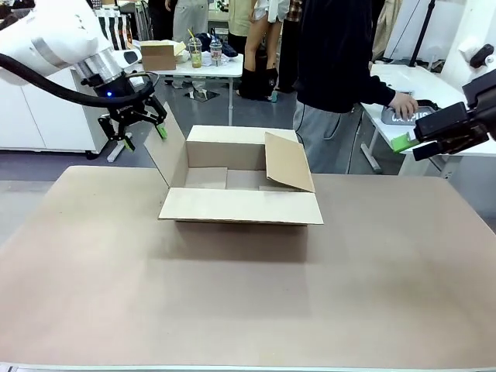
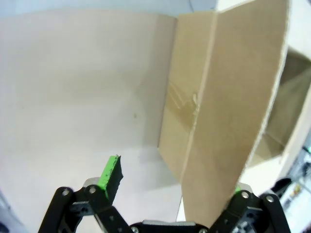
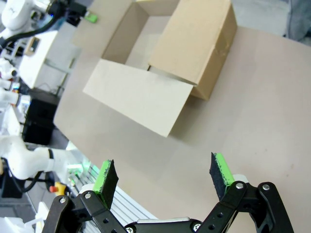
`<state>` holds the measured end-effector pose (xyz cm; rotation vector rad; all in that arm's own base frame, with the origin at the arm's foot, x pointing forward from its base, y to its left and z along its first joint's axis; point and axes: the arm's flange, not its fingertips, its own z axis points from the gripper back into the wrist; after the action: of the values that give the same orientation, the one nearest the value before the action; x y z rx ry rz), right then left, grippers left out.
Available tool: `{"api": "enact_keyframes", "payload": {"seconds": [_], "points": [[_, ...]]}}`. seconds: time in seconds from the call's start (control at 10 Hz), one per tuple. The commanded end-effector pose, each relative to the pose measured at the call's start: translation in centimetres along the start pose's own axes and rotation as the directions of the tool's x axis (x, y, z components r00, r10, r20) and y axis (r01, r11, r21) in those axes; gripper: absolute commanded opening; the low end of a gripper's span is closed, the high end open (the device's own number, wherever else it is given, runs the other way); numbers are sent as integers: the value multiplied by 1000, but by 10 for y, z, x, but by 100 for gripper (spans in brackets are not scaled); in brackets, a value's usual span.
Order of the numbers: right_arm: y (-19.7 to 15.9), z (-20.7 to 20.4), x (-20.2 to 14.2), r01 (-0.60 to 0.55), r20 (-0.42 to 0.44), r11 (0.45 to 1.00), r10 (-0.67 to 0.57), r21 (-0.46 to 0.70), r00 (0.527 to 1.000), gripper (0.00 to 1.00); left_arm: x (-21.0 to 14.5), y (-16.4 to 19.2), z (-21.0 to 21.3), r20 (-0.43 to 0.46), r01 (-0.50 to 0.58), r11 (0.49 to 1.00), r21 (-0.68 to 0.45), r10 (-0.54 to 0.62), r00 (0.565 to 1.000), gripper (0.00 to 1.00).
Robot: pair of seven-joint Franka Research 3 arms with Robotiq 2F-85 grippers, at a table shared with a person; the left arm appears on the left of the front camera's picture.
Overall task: Pack the gift set into the box.
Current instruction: Place both hands on the side flaps of the Package Box and spread them outward.
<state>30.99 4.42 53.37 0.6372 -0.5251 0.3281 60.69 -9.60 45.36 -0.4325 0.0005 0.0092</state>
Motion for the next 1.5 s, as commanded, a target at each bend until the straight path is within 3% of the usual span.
{"api": "enact_keyframes", "payload": {"seconds": [0.0,0.2,0.3,0.4,0.8,0.9,1.1,1.4], "points": [[-2,0,3,-21,9,999,21,25,1000,100,-14,25,7,-63,113,983,-146,-123,990,100],[-2,0,3,-21,9,999,21,25,1000,100,-14,38,-2,-155,183,958,-219,-219,963,100],[-2,0,3,-21,9,999,21,25,1000,100,-11,37,-12,-203,166,964,-207,-208,957,100],[-2,0,3,-21,9,999,21,25,1000,100,-11,31,2,-91,159,971,-177,-177,980,100],[0,0,0,0,0,1000,0,0,1000,100,-11,31,2,-91,159,971,-177,-177,980,100],[14,-17,30,15,-47,988,-22,-157,999,100,-11,31,2,-91,159,971,-177,-177,980,100],[62,-80,104,-91,-140,948,50,-305,989,100,-11,31,2,-91,159,971,-177,-177,980,100],[115,-159,146,-186,-256,798,41,-573,966,100,-11,31,2,-91,159,971,-177,-177,980,100]]}}
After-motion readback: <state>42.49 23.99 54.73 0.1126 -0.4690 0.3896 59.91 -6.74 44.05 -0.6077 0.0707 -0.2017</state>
